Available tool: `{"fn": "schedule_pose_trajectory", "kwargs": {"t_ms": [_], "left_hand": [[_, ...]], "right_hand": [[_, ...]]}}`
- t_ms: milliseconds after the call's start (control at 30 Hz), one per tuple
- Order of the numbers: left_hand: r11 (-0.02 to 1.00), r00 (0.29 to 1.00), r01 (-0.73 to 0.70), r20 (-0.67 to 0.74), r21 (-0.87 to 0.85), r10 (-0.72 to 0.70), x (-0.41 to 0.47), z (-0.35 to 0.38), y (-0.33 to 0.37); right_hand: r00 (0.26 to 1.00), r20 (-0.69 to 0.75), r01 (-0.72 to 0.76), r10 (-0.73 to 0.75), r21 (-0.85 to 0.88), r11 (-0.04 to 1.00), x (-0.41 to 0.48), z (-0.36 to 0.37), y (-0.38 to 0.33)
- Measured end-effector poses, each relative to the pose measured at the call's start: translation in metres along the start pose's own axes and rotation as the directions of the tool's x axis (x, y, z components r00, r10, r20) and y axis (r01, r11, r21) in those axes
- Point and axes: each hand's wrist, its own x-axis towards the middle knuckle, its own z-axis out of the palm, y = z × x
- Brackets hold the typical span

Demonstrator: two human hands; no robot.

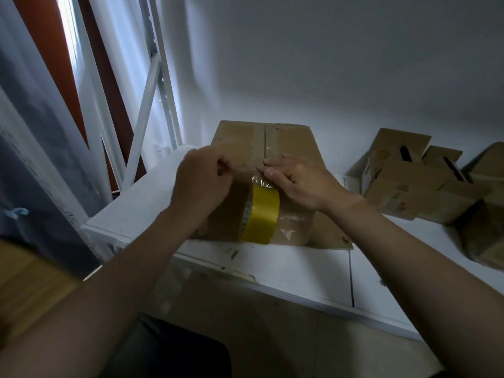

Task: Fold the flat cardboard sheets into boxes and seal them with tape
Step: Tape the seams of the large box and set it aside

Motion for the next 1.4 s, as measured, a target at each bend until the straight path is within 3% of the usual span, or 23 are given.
{"fn": "schedule_pose_trajectory", "kwargs": {"t_ms": [67,133,200,300,467,533,600,667,700,800,900,1100,1267,1400], "left_hand": [[0.949,0.959,0.25,0.18,-0.19,-0.217,-0.021,0.002,0.024],[0.851,0.845,0.46,0.418,-0.254,-0.333,-0.037,0.012,0.04],[0.695,0.769,0.601,0.524,-0.395,-0.367,-0.047,0.018,0.051],[0.49,0.755,0.649,0.572,-0.581,-0.321,-0.055,0.022,0.06],[0.44,0.678,0.732,0.62,-0.519,-0.396,-0.044,0.035,0.058],[0.416,0.581,0.81,0.665,-0.414,-0.469,-0.041,0.049,0.05],[0.305,0.478,0.877,0.742,-0.372,-0.47,-0.048,0.057,0.042],[0.217,0.424,0.906,0.783,-0.364,-0.456,-0.056,0.055,0.04],[0.225,0.413,0.91,0.794,-0.347,-0.447,-0.059,0.055,0.038],[0.235,0.467,0.884,0.795,-0.404,-0.387,-0.06,0.062,0.026],[0.22,0.519,0.854,0.739,-0.473,-0.429,-0.063,0.064,0.021],[0.348,0.598,0.801,0.626,-0.487,-0.501,-0.058,0.067,0.015],[0.425,0.659,0.752,0.59,-0.504,-0.467,-0.062,0.074,0.015],[0.476,0.656,0.75,0.613,-0.459,-0.441,-0.06,0.069,0.018]], "right_hand": [[1.0,-0.005,0.025,-0.025,-0.036,0.999,-0.001,0.001,-0.001],[1.0,-0.014,0.009,-0.01,-0.023,1.0,0.0,0.001,-0.004],[1.0,-0.02,-0.011,0.01,-0.012,1.0,0.002,0.0,-0.007],[0.999,-0.039,-0.024,0.023,-0.015,1.0,0.002,0.0,-0.008],[0.995,-0.093,-0.031,0.035,0.042,0.999,0.002,-0.002,-0.014],[0.994,-0.098,-0.041,0.047,0.059,0.997,0.002,-0.003,-0.015],[0.994,-0.093,-0.051,0.057,0.062,0.997,0.001,-0.002,-0.016],[0.994,-0.089,-0.061,0.066,0.063,0.996,0.0,-0.002,-0.017],[0.993,-0.097,-0.065,0.07,0.056,0.996,0.0,-0.001,-0.018],[0.983,-0.151,-0.106,0.103,-0.009,0.994,0.003,0.003,-0.021],[0.981,-0.179,-0.109,0.079,-0.165,0.98,0.003,0.012,-0.024],[0.961,-0.272,-0.077,-0.043,-0.417,0.906,-0.005,0.032,-0.019],[0.95,-0.301,-0.077,-0.077,-0.469,0.88,-0.004,0.036,-0.017],[0.946,-0.315,-0.086,-0.074,-0.465,0.881,-0.004,0.037,-0.017]]}}
